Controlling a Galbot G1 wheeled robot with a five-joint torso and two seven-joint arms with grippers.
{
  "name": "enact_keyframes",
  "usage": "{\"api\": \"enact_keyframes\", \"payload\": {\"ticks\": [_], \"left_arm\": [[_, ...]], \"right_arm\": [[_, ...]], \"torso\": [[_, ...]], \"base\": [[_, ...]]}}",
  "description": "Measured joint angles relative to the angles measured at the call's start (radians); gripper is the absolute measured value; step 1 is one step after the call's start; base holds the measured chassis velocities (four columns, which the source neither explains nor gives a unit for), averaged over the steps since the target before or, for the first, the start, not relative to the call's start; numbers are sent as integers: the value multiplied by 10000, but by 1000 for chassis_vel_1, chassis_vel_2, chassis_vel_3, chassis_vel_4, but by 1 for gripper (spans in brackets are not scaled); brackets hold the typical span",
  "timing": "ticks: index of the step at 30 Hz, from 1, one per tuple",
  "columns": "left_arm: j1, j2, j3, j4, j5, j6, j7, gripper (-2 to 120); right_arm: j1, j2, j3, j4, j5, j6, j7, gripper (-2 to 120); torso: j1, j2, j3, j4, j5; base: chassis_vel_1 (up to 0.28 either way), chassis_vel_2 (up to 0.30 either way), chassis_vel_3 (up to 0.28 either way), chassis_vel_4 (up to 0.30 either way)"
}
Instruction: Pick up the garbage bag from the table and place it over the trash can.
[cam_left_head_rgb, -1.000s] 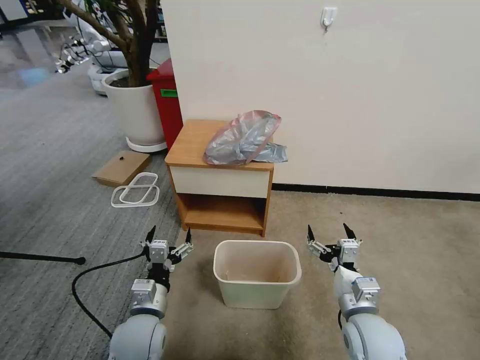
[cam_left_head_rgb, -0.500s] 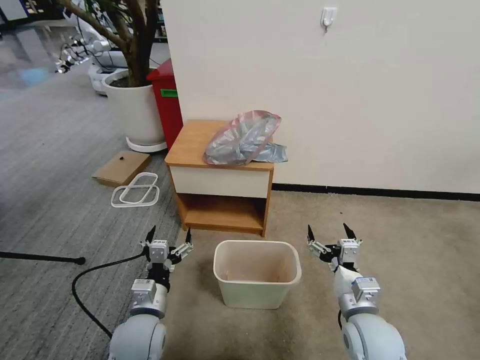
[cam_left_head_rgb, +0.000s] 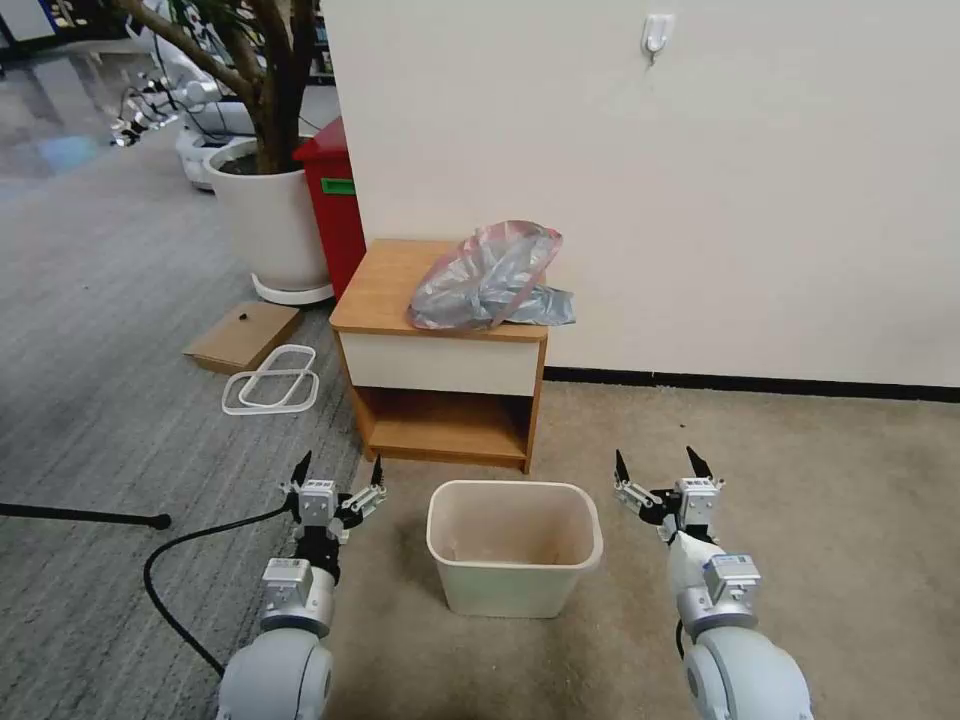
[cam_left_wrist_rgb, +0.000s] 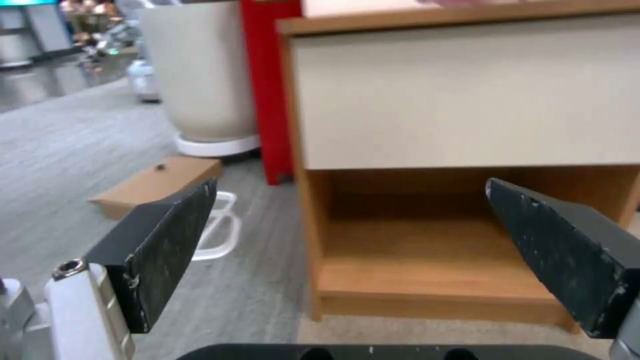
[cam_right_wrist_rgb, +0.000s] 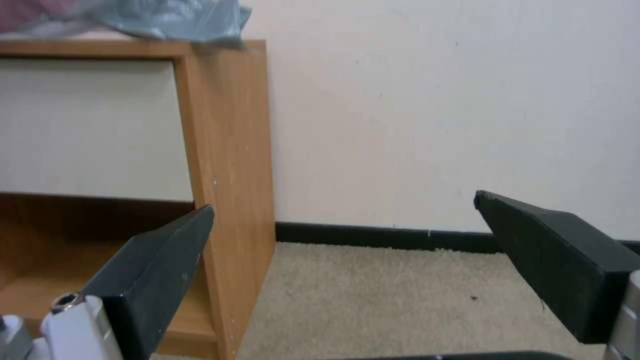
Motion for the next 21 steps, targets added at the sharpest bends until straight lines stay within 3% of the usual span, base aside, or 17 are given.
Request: {"api": "enact_keyframes", "payload": {"ticks": [8, 9, 13, 21], "left_arm": [[1756, 370, -722, -2346, -1141, 590, -796, 100], [1916, 586, -762, -2503, -1527, 351, -1086, 100], [1935, 949, -763, -2432, -1796, -55, -1373, 100], [1851, 1021, -715, -2007, -1568, -712, -1257, 100]], "right_arm": [[-1010, 461, 456, 2354, 11, -1229, 107, 100], [-1024, 397, 470, 2532, 249, -1187, 198, 100], [-969, 240, 428, 2423, 571, -737, 332, 100], [-676, 10, 314, 1961, 996, -58, 358, 100]], "torso": [[0, 1, -1, -1, -5], [-1, 1, -3, 4, -4], [0, 1, -2, 0, -5], [0, 1, -1, 0, -6]], "base": [[0, 0, 0, 0], [0, 0, 0, 0], [0, 0, 0, 0], [0, 0, 0, 0]]}}
